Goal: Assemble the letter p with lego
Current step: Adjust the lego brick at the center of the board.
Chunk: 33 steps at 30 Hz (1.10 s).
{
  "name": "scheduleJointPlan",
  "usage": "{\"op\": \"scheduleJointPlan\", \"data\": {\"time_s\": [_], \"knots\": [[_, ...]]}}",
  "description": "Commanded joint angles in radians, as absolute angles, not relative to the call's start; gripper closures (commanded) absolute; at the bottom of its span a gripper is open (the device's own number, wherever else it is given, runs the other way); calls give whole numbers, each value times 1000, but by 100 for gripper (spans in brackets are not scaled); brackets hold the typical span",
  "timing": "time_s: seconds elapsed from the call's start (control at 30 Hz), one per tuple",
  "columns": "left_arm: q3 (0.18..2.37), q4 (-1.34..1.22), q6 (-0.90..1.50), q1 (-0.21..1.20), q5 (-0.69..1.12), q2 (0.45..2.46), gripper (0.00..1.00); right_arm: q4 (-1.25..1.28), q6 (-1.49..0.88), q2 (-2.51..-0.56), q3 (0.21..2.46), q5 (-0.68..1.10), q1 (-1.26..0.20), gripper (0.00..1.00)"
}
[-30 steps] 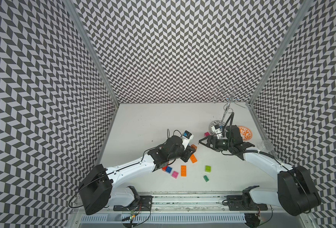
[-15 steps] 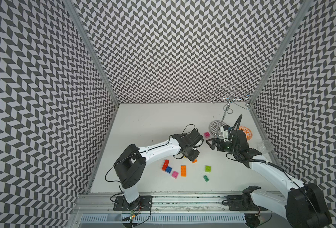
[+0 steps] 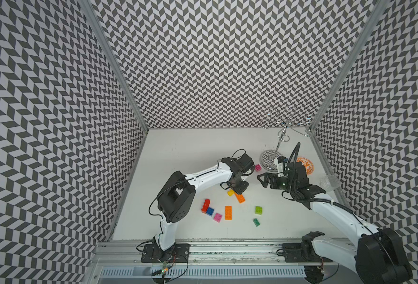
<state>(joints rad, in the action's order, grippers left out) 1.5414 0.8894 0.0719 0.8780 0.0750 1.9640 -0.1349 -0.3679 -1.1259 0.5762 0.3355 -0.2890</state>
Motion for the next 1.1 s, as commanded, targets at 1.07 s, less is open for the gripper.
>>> {"op": "scheduleJointPlan", "data": {"time_s": [1.07], "knots": [[1155,694,229,655,162,1543,66,-313,-380,-1602,788,-282,-916,8]]}}
